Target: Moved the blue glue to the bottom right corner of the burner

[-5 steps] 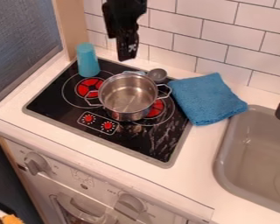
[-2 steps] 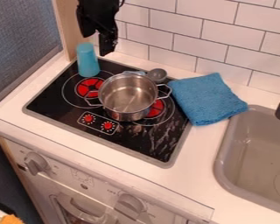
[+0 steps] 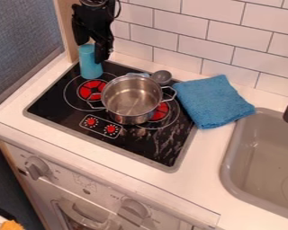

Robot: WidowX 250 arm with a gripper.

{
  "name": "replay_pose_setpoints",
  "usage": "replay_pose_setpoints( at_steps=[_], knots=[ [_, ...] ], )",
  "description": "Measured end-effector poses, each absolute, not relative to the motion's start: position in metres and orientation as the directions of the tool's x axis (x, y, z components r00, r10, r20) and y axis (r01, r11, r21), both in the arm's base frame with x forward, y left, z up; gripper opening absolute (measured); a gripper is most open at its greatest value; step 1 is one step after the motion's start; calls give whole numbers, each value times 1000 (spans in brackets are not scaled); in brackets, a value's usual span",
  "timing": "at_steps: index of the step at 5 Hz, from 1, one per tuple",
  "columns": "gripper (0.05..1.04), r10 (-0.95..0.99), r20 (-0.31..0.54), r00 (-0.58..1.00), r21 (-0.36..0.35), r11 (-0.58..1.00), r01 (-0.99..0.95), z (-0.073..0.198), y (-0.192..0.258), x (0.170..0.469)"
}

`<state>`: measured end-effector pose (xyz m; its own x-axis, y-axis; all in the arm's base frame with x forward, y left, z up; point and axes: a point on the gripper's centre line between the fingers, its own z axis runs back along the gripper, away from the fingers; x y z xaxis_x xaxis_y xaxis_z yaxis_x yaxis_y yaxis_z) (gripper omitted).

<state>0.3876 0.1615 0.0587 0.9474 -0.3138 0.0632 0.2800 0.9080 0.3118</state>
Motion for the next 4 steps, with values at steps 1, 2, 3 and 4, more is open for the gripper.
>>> replay_pose_setpoints(
  at_steps=[1, 2, 3, 4],
  knots=[
    [951, -306, 56, 950, 312, 910, 274, 53, 165, 391],
    [711, -303, 55, 951, 315, 909, 272, 51, 168, 391],
    [680, -300, 46, 953, 308, 912, 272, 51, 167, 390],
    [679, -301, 49, 952, 300, 914, 274, 49, 165, 390]
  ],
)
